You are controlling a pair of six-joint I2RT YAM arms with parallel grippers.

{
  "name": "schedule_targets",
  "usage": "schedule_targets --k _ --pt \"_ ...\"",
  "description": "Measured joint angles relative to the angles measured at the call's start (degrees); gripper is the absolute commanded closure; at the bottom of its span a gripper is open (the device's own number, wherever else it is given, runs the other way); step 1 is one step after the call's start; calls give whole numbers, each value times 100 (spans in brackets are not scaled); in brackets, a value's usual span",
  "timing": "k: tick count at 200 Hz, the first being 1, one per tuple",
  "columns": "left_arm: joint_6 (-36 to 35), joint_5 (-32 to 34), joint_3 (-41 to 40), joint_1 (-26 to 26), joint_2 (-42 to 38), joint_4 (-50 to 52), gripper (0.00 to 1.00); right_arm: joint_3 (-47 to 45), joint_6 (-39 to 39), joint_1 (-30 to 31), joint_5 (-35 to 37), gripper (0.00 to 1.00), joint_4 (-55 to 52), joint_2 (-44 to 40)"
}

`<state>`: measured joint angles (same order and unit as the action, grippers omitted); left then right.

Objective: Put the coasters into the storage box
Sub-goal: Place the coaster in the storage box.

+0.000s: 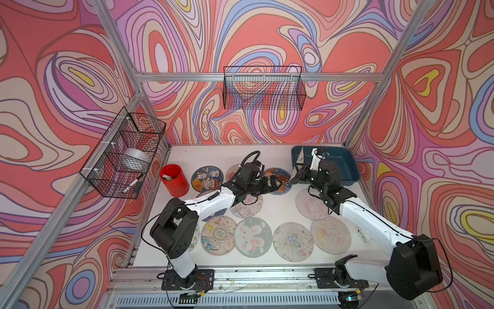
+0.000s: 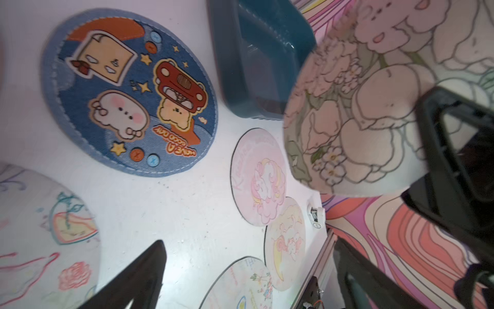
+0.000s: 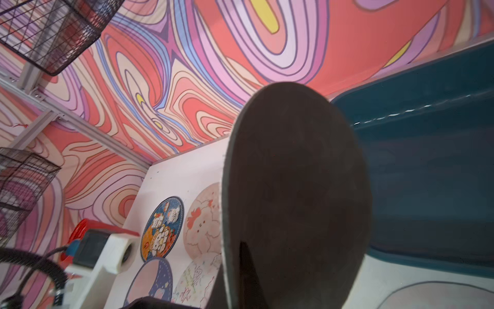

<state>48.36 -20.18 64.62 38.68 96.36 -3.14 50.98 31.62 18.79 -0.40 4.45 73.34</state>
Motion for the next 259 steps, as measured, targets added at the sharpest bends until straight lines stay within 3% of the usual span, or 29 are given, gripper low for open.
schedule_targets --k 51,105,161,259 --pt "-494 1086 -162 0 -605 546 0 695 -474 -151 1043 100 -485 365" --pt "-667 1921 -778 0 -1064 599 0 1169 -695 -763 1443 100 -787 1069" --pt "-988 1919 -911 0 -1088 612 0 1816 -907 -1134 1484 100 -916 2177" --pt "-1327 1438 -872 0 -1010 629 2 3003 -1377 -1167 483 100 -669 3788"
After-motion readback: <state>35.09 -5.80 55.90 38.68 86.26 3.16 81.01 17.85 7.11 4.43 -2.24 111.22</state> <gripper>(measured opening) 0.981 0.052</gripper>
